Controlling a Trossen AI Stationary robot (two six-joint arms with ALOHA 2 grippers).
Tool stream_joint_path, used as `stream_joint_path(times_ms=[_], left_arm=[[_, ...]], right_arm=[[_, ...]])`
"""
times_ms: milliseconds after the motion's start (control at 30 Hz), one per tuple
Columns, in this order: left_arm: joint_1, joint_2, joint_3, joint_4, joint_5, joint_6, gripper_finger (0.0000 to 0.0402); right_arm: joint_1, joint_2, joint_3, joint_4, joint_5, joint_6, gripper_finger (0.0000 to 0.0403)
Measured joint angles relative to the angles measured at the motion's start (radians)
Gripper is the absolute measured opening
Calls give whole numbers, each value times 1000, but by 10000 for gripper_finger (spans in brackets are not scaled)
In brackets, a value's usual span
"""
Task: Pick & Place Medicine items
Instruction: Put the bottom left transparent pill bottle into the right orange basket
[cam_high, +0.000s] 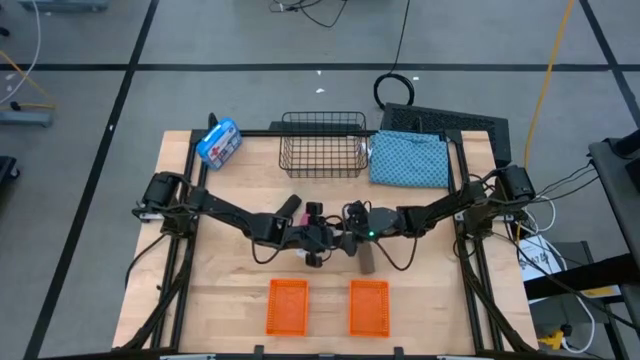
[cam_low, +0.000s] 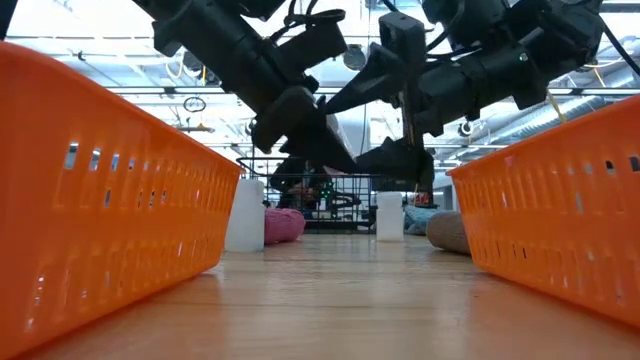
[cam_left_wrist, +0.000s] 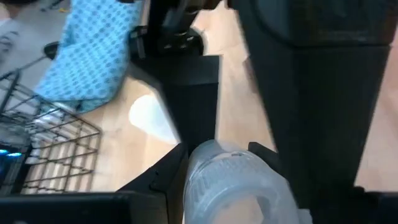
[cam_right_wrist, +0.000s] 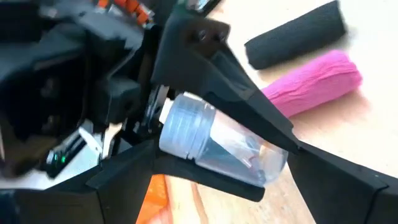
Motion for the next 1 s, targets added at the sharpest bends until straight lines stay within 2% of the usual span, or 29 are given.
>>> stream_joint_path(times_ms=[200,367,433,633,700,1000], left_arm=[[-8,-1,3,-54,86,-147,156],[-7,-1,2,-98,177,-249,151],[-7,-3,0,-99,195,-257,155],[-12,16,-7,-126,319,-284,151],[-9,20,-4,-113,325,-293,149],[3,71,15,-112,390,-301,152]], right_arm=[[-14,-9,0,-27,-85,-36,352],[-58,-46,0,-83,-236,-43,352],[-66,-59,0,-102,-264,-74,352],[-79,-133,3,-105,-226,-204,352],[-77,-141,0,-84,-226,-248,352],[-69,-243,0,-53,-105,-450,352]])
